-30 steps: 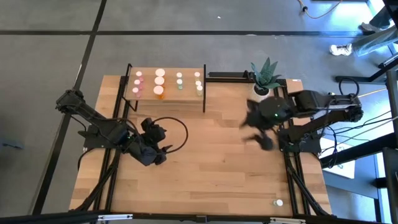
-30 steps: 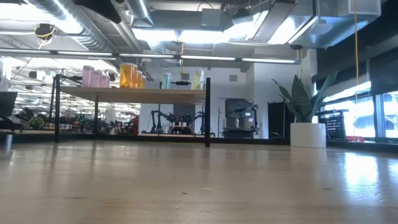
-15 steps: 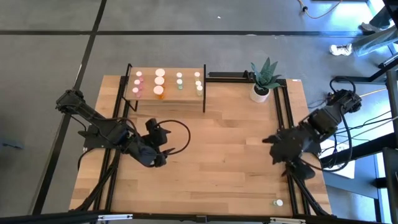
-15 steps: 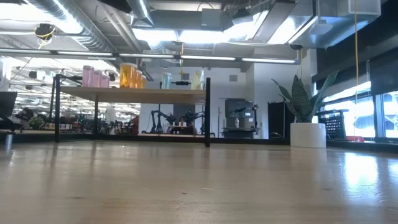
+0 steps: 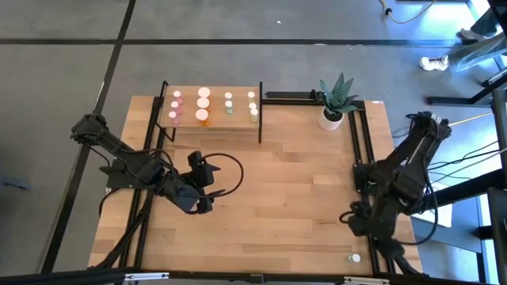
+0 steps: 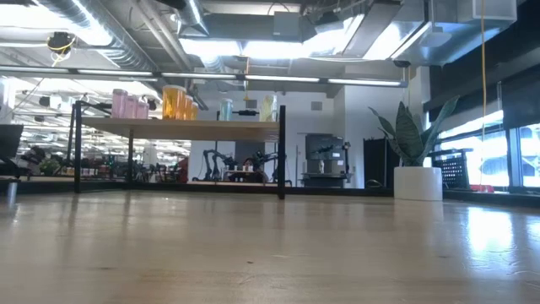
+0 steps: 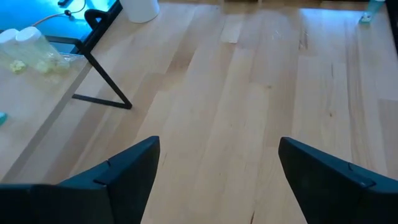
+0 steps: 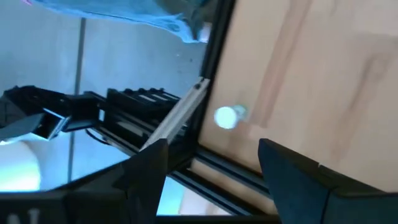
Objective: Pick and place medicine bottles onto shelf by color
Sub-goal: Put the blue pill bottle on the shelf aligned with the other blue pill bottles
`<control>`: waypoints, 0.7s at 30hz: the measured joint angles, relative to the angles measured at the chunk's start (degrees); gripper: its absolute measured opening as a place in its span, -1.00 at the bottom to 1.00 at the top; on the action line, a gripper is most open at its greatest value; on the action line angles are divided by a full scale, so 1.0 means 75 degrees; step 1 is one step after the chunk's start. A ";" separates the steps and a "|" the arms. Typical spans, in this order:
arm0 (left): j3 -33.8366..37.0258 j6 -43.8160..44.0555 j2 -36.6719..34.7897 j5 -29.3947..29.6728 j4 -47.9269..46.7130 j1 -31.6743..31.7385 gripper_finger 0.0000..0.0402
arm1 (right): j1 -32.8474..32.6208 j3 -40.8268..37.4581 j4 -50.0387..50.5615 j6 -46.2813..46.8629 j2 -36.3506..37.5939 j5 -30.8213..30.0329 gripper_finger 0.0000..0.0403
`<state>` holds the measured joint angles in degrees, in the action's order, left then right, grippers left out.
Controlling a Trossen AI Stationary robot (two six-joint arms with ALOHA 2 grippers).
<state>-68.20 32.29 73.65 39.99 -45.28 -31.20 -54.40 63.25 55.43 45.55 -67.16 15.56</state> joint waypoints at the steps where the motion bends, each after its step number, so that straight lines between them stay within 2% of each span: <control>1: 0.0000 0.0002 0.0000 0.0000 0.0001 0.0000 0.60 | -0.0110 -0.0114 -0.0164 0.0168 0.0000 -0.0003 0.25; 7: 0.0000 -0.0153 -0.0003 -0.0083 0.0098 0.0000 0.62 | -0.0670 -0.0621 -0.0398 0.0839 0.0003 -0.0167 0.25; 12: 0.0000 -0.0724 -0.0003 -0.0279 0.0347 0.0000 0.60 | -0.0689 -0.0924 -0.0499 0.1095 0.0003 -0.0213 0.25; 16: 0.0000 -0.0737 -0.0006 -0.0338 0.0374 0.0000 0.62 | -0.0689 -0.1030 -0.0532 0.1092 0.0003 -0.0214 0.25; 21: 0.0000 -0.0737 -0.0006 -0.1239 0.0668 0.0009 0.60 | -0.0687 -0.1038 -0.0632 0.1106 0.0003 -0.0214 0.25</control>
<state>-68.20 26.76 73.60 30.70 -40.27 -31.14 -59.55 55.46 50.70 53.84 -67.13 13.96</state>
